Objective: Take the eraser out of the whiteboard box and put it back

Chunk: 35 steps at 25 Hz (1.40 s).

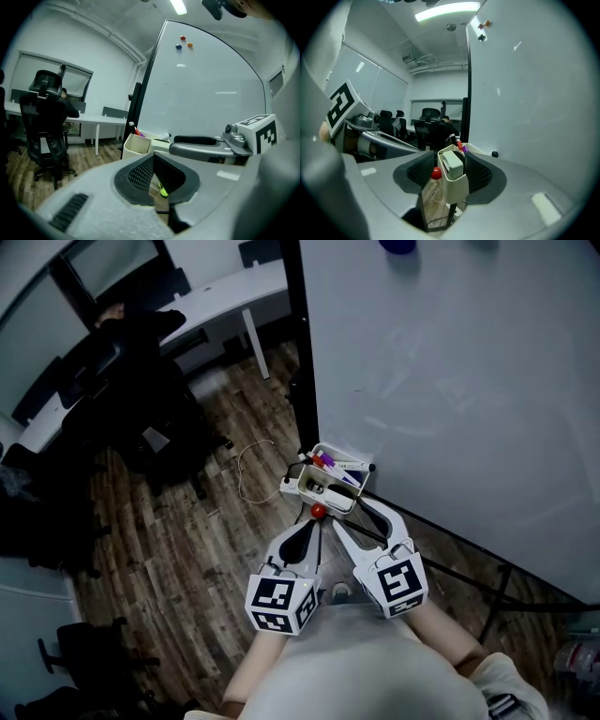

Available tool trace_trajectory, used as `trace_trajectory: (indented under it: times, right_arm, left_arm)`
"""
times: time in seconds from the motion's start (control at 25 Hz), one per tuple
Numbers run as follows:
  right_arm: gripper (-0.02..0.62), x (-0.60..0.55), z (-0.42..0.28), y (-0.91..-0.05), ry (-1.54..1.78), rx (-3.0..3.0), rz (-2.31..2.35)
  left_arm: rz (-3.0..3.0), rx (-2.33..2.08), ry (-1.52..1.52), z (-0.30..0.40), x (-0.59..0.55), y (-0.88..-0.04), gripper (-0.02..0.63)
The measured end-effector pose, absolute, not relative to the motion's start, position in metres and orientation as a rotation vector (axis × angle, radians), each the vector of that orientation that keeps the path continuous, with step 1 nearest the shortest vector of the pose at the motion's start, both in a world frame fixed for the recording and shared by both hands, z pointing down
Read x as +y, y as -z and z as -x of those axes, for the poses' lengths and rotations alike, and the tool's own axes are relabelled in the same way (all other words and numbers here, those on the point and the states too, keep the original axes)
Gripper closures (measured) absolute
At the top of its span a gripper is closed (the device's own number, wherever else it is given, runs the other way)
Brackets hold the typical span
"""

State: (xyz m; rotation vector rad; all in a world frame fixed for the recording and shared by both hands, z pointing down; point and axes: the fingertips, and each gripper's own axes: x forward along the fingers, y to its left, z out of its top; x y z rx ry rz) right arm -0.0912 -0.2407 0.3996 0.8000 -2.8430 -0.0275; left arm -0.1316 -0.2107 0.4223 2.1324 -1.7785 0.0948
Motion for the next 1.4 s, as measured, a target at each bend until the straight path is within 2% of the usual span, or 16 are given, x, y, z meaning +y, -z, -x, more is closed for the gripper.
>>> trace_trajectory:
  times: [0.68,1.4]
  right_arm:
    - [0.356,-0.267,0.112,-0.414,0.071,-2.813,-0.733]
    - [0.414,-0.269,0.121,-0.414,0.111,-2.808,-0.71]
  left_arm:
    - [-2.083,-1.822,-0.087,0.148,-0.231,-0.428,0.604]
    - [-2.077,-1.815,-0.078,0.152,-0.237,-0.428,0.604]
